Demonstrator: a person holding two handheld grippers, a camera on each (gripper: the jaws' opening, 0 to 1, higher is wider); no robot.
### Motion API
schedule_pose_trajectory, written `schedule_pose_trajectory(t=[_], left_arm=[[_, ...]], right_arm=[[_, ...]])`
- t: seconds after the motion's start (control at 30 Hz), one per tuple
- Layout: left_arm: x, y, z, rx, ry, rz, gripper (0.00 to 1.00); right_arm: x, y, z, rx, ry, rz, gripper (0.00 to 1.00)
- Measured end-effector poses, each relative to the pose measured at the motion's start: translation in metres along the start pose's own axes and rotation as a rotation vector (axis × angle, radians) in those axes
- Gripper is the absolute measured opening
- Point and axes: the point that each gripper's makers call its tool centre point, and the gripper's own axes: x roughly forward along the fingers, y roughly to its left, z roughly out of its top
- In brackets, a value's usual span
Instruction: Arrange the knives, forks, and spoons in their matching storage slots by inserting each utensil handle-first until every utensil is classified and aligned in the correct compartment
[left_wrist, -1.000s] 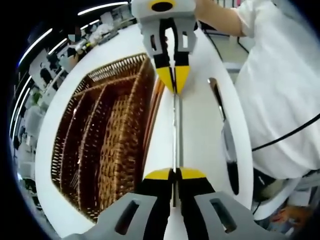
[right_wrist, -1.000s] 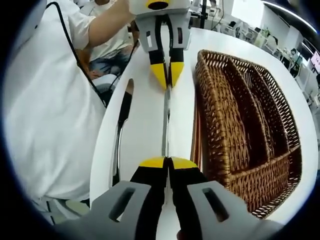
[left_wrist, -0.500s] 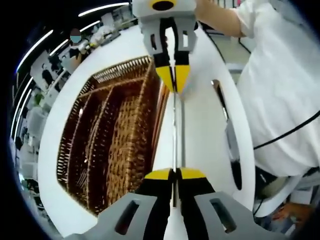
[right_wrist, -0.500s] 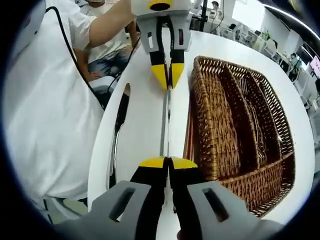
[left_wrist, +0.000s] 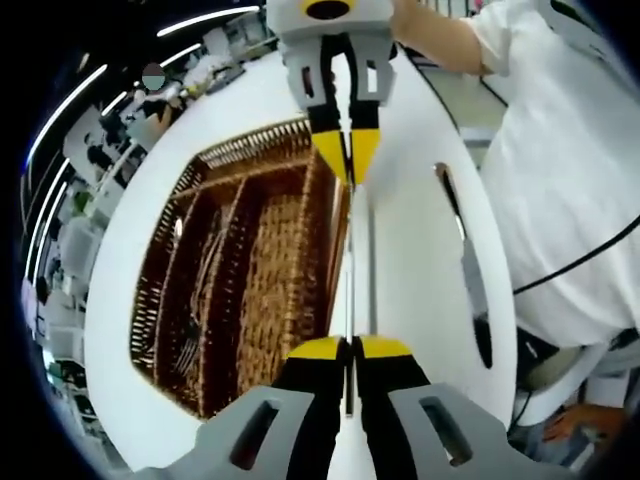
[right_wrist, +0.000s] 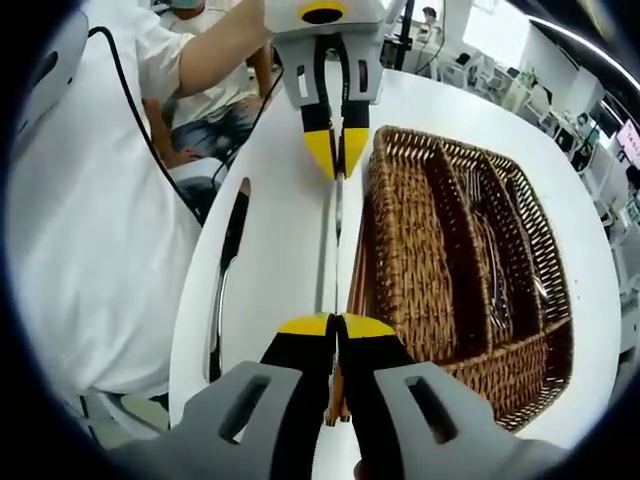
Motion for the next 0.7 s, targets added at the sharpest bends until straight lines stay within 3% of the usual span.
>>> schedule_pose_trajectory(t=[0.4, 0.7], left_arm=[[0.008, -0.011, 0.026, -0.001, 0.009, 0.018, 0.03], [0.007, -0.007, 0.022, 0.01, 0.013, 0.031, 0.03]], right_arm=[[-0.007, -0.009, 0.008, -0.012, -0.008, -0.02, 0.02], [-0.012, -0.018, 0.012, -0.022, -0.01, -0.033, 0.02]])
